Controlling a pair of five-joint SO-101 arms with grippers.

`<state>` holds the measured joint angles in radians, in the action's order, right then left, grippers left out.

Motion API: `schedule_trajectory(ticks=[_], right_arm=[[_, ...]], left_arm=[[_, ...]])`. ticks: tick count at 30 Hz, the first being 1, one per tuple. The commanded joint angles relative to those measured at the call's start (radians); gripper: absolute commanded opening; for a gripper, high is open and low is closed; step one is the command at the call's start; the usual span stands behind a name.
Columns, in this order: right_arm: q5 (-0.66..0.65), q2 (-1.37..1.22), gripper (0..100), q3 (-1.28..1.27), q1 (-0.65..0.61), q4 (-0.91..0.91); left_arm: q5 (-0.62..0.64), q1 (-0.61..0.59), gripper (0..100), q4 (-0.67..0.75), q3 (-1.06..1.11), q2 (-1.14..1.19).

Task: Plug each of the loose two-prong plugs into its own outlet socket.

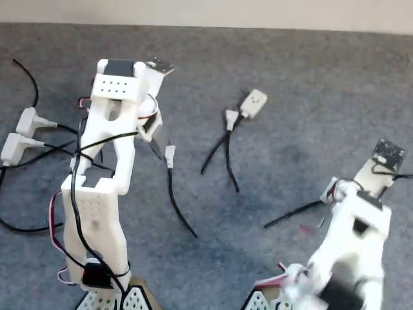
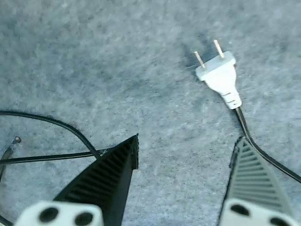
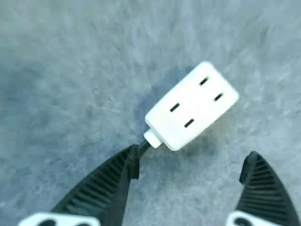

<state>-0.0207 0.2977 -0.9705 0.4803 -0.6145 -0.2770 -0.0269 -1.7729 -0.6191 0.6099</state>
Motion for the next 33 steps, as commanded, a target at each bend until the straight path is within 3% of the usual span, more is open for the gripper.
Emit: schedule_trajectory(ticks=[1,13,16,23,33], right_arm=[[0.023,-0.225,32.9,0.163,0.012,0.019],[0.138,-0.329,32.8,0.351,0.036,0.016],[0.155,-0.329,32.8,0.394,0.028,-0.053],[0.364,-0.334,32.8,0.479,0.025,-0.131],[0.404,-0.387,32.8,0.639,0.027,-0.127]], left_arm=[[-0.009,-0.019,32,-0.002,0.002,-0.064],[-0.077,-0.038,32,-0.002,0.002,-0.061],[-0.077,-0.047,32,-0.002,0.002,-0.059],[-0.078,-0.056,32,-0.002,0.002,-0.059],[-0.078,-0.056,32,-0.002,0.002,-0.059]])
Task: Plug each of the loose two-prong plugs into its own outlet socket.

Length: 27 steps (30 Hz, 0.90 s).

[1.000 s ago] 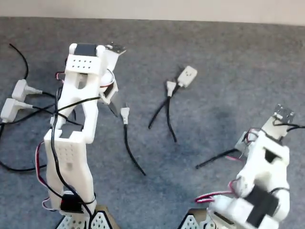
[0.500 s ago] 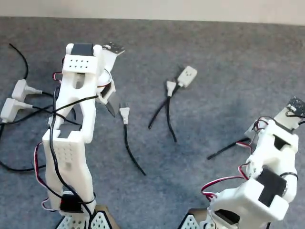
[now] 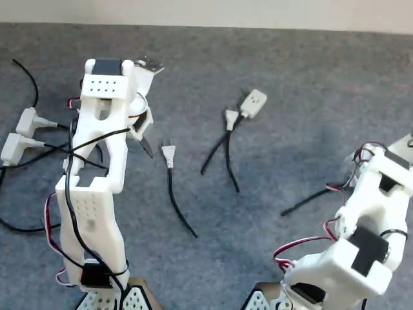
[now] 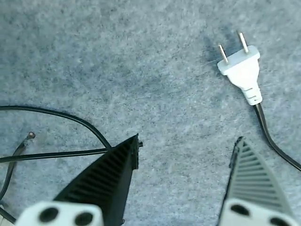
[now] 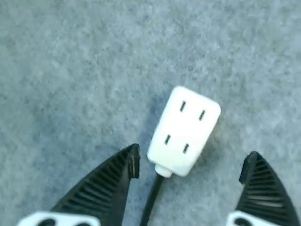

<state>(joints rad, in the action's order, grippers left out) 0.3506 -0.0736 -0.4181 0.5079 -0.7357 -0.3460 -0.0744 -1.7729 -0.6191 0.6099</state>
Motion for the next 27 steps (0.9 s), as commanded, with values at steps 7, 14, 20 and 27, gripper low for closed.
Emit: schedule_trajectory(ticks=[7,14,20,27], right_arm=[[0.043,-0.302,32.8,0.274,0.005,-0.01],[0.038,-0.427,5.4,0.509,-0.019,-0.236],[-0.129,-0.426,0.5,0.74,-0.163,-0.553],[-0.334,-0.426,0.5,1.073,-0.486,-0.94]], left_arm=[[-0.009,-0.019,32,-0.002,0.039,-0.061],[-0.009,-0.047,32,-0.002,0.038,-0.061],[-0.006,-0.058,32,-0.002,0.039,-0.059],[-0.009,-0.179,32,0.0,0.033,-0.064]])
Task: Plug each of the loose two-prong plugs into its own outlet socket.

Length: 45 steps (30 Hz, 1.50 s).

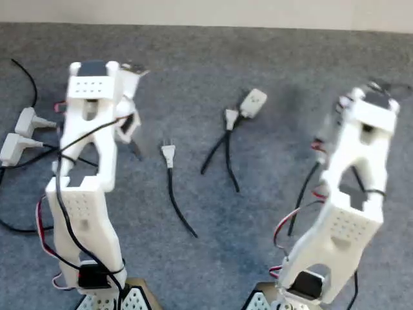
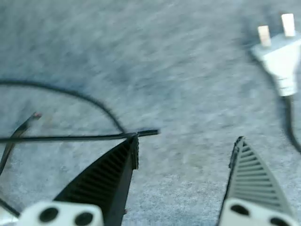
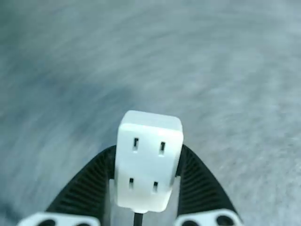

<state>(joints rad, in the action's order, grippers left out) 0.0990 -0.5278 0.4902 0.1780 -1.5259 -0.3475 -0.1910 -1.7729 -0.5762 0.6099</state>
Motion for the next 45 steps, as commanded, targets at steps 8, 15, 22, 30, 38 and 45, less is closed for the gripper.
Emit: schedule_trajectory(ticks=[8,15,22,30,38,45], right_arm=[[-0.186,0.09,0.5,0.283,-0.68,-0.236],[-0.176,0.111,0.5,0.211,-1.036,-0.202],[-0.175,0.108,0.5,0.209,-1.253,-0.104],[-0.144,0.107,0.6,0.136,-1.299,-0.062],[-0.222,0.11,23.8,0.074,-1.317,-0.062],[-0.226,0.176,30.1,0.24,-1.141,-0.182]], left_arm=[[-0.164,-0.306,32,0.0,-0.038,-0.064],[-0.302,-0.529,32,-0.002,-0.137,-0.061],[-0.411,-0.644,32,-0.002,-0.14,-0.059],[-0.45,-0.71,32,0.061,-0.139,-0.059],[-0.448,-0.704,32,0.055,-0.137,-0.059],[-0.446,-0.702,32,0.055,-0.136,-0.059]])
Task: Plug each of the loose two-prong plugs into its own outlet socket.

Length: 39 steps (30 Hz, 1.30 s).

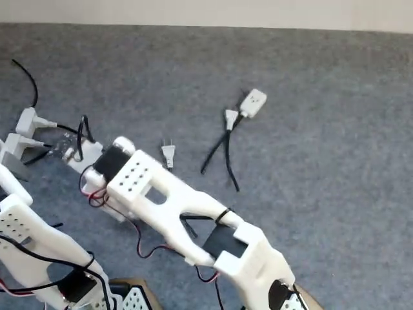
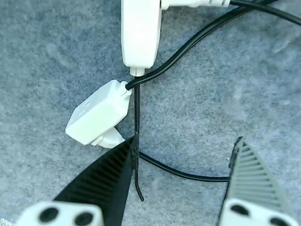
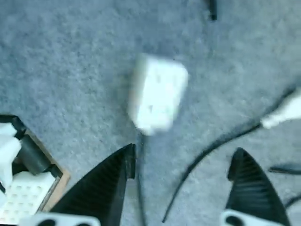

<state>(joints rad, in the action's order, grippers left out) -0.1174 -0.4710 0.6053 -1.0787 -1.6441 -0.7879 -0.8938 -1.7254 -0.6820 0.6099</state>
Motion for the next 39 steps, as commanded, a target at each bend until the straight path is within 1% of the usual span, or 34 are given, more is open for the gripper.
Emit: schedule_trajectory(ticks=[1,4,7,9,12,14,16,19,21,24,26,27,28,30,34,37,39], right_arm=[[-0.009,0.139,30.1,0.173,0.163,-0.087],[-0.009,0.2,30.1,0.282,0.303,-0.119],[-0.009,0.274,30.1,0.288,0.453,-0.119],[-0.009,0.323,30.1,0.285,0.585,-0.12],[-0.006,0.406,30.0,0.17,0.797,-0.12],[-0.012,0.483,30.0,0.044,0.901,-0.119],[-0.034,0.581,30.0,-0.077,0.977,-0.113],[-0.109,0.768,30.0,-0.294,1.023,-0.068],[-0.143,0.909,30.0,-0.518,1.04,0.007],[-0.198,1.104,30.0,-0.984,1.066,0.226],[-0.241,1.213,30.0,-1.319,1.078,0.423],[-0.252,1.257,30.0,-1.471,1.082,0.516],[-0.258,1.297,30.0,-1.612,1.089,0.596],[-0.258,1.368,30.0,-1.77,1.093,0.699],[-0.258,1.463,30.0,-1.877,1.112,0.699],[-0.25,1.5,30.0,-1.925,1.101,0.7],[-0.219,1.52,30.0,-1.959,1.086,0.7]], left_arm=[[-0.006,0.004,32,0.008,-0.03,-0.059],[-0.002,0.027,32,0.002,-0.03,-0.059],[0.044,0.065,32,-0.031,-0.028,-0.059],[0.077,0.094,32,-0.035,-0.028,-0.061],[0.13,0.147,32,-0.035,0.022,-0.074],[0.141,0.202,32,-0.037,0.082,-0.114],[0.143,0.275,32,-0.037,0.154,-0.183],[0.141,0.407,32,-0.035,0.26,-0.341],[0.138,0.495,32,-0.035,0.36,-0.461],[0.135,0.599,32,-0.028,0.576,-0.615],[0.12,0.638,32,-0.02,0.74,-0.688],[0.098,0.648,32,0.009,0.825,-0.716],[0.081,0.648,32,0.044,0.901,-0.743],[0.057,0.636,32,0.1,1.021,-0.783],[0.008,0.539,32,0.126,1.155,-0.837],[-0.025,0.449,32,0.129,1.179,-0.86],[-0.029,0.414,32,0.129,1.191,-0.862]])
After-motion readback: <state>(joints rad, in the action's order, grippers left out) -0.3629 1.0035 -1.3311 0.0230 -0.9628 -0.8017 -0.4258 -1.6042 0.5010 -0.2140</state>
